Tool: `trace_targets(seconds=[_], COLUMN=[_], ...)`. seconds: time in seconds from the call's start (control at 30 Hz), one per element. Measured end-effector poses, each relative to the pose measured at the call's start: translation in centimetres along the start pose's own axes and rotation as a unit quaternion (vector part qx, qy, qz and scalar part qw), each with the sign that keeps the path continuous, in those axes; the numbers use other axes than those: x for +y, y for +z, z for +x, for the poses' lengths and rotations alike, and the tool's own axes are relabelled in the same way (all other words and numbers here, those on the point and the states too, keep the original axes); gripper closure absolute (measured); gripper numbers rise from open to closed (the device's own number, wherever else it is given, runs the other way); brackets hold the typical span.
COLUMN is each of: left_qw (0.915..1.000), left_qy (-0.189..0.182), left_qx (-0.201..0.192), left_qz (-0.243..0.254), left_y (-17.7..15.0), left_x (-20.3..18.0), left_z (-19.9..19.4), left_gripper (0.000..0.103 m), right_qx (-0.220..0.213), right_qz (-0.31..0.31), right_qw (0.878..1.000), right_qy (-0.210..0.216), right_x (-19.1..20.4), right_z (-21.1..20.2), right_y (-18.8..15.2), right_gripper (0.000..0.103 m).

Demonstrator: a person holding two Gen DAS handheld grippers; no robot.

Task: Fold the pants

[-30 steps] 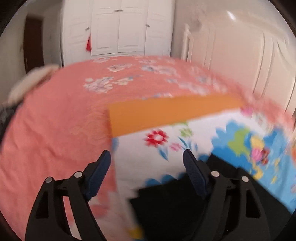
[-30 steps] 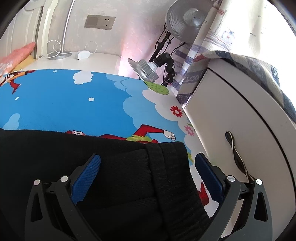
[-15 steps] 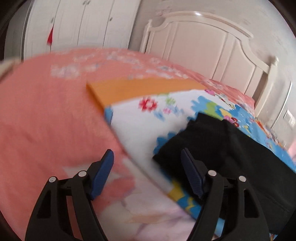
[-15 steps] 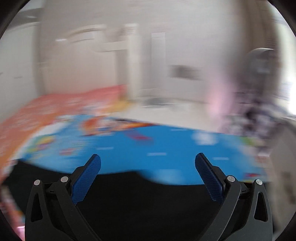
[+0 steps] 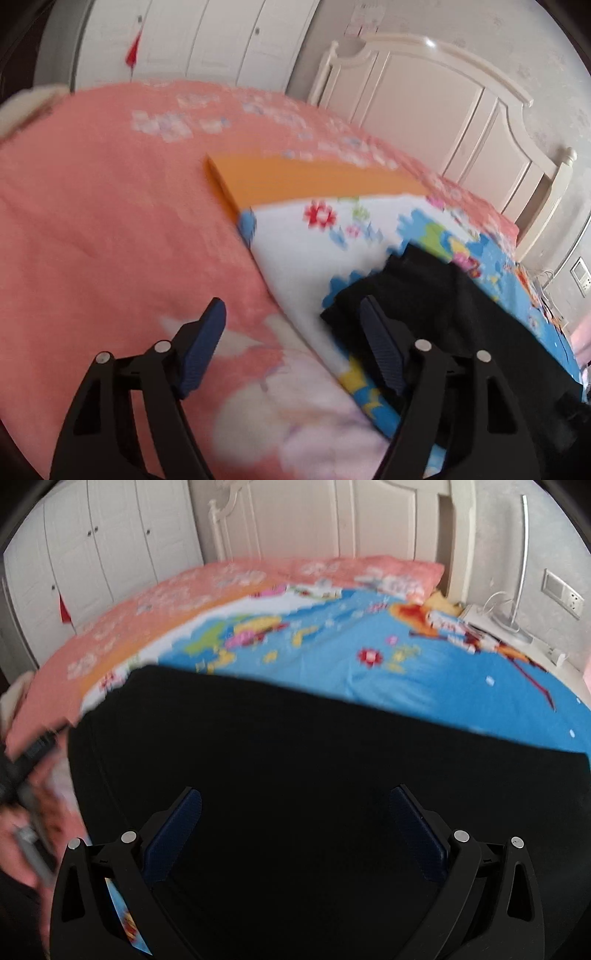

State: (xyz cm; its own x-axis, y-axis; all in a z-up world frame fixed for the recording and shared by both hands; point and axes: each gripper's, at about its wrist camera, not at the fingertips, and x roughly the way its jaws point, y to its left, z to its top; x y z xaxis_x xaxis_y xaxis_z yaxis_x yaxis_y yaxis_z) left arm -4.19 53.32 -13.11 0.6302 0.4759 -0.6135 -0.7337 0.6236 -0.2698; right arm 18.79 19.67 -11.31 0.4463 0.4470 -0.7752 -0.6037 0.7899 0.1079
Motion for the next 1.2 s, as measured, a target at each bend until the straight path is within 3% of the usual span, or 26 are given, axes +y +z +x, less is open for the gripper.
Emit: trace_targets(seconds=[0.1, 0.17, 0.27, 0.37, 0.43, 0.5, 0.57, 0.63, 0.7, 0.77, 0.9, 1.0, 1.03, 1.07, 1.17, 1.2], left_qw=[0.9980, 0.9964, 0.9923, 0.9910, 0.9841, 0.9655, 0.9520, 0.9431, 0.9402, 0.9401, 0.9313, 0.9260, 0.9244, 0.9250, 0.9339, 0.9315], left_qy=[-0.061, -0.073, -0.061, -0.097, -0.137, -0.180, -0.178, -0.192, -0.200, -0.188, -0.172, -0.199, -0.202, -0.195, -0.188, -0.193], left_qx=[-0.002, 0.005, 0.057, 0.090, 0.095, 0.119, 0.136, 0.135, 0.143, 0.161, 0.192, 0.188, 0.191, 0.196, 0.198, 0.203], left_qz=[0.012, 0.044, 0.091, 0.016, -0.060, -0.146, -0.209, -0.235, -0.236, -0.234, -0.258, -0.261, -0.261, -0.261, -0.231, -0.232], left_y=[0.4, 0.2, -1.0, -0.8, -0.1, 0.0, 0.1, 0.1, 0.4, 0.5, 0.1, 0.7, 0.8, 0.9, 1.7, 1.9], left_x=[-1.7, -3.2, -5.1, -3.2, -1.2, 1.2, 3.2, 3.9, 3.6, 3.2, 3.4, 3.4, 3.5, 3.5, 2.8, 2.6], left_z=[-2.3, -2.1, 0.6, 2.1, 1.9, 2.6, 3.4, 3.5, 3.7, 4.4, 6.1, 6.8, 7.1, 7.3, 7.4, 7.7], left_gripper=[0.031, 0.037, 0.059, 0.060, 0.060, 0.060, 0.062, 0.062, 0.062, 0.062, 0.058, 0.053, 0.057, 0.067, 0.079, 0.089], right_qx=[0.011, 0.006, 0.015, 0.016, 0.016, 0.013, 0.013, 0.013, 0.012, 0.012, 0.012, 0.012, 0.012, 0.012, 0.012, 0.012], right_qz=[0.037, 0.030, -0.012, -0.013, -0.008, -0.002, -0.003, -0.005, -0.003, -0.004, -0.003, -0.003, -0.003, -0.003, -0.002, -0.004], right_qw=[0.999, 0.999, 0.999, 0.999, 1.000, 1.000, 1.000, 1.000, 1.000, 1.000, 1.000, 1.000, 1.000, 1.000, 1.000, 1.000], right_qy=[0.021, 0.011, -0.027, -0.028, -0.021, -0.016, -0.018, -0.019, -0.018, -0.019, -0.018, -0.019, -0.019, -0.018, -0.018, -0.019], right_x=[-0.9, -0.6, 0.8, 0.7, 0.4, 0.2, 0.2, 0.3, 0.3, 0.3, 0.3, 0.2, 0.2, 0.2, 0.2, 0.2], right_z=[0.9, 0.9, 1.1, 1.1, 1.1, 1.0, 0.9, 1.0, 0.9, 0.9, 0.9, 0.9, 0.9, 0.9, 0.9, 0.9], right_y=[0.1, 0.0, -0.1, -0.3, -0.4, -0.4, -0.5, -0.5, -0.5, -0.5, -0.5, -0.5, -0.5, -0.5, -0.5, -0.5], right_gripper=[0.005, 0.005, 0.005, 0.005, 0.005, 0.005, 0.005, 0.005, 0.005, 0.005, 0.005, 0.005, 0.005, 0.005, 0.005, 0.005])
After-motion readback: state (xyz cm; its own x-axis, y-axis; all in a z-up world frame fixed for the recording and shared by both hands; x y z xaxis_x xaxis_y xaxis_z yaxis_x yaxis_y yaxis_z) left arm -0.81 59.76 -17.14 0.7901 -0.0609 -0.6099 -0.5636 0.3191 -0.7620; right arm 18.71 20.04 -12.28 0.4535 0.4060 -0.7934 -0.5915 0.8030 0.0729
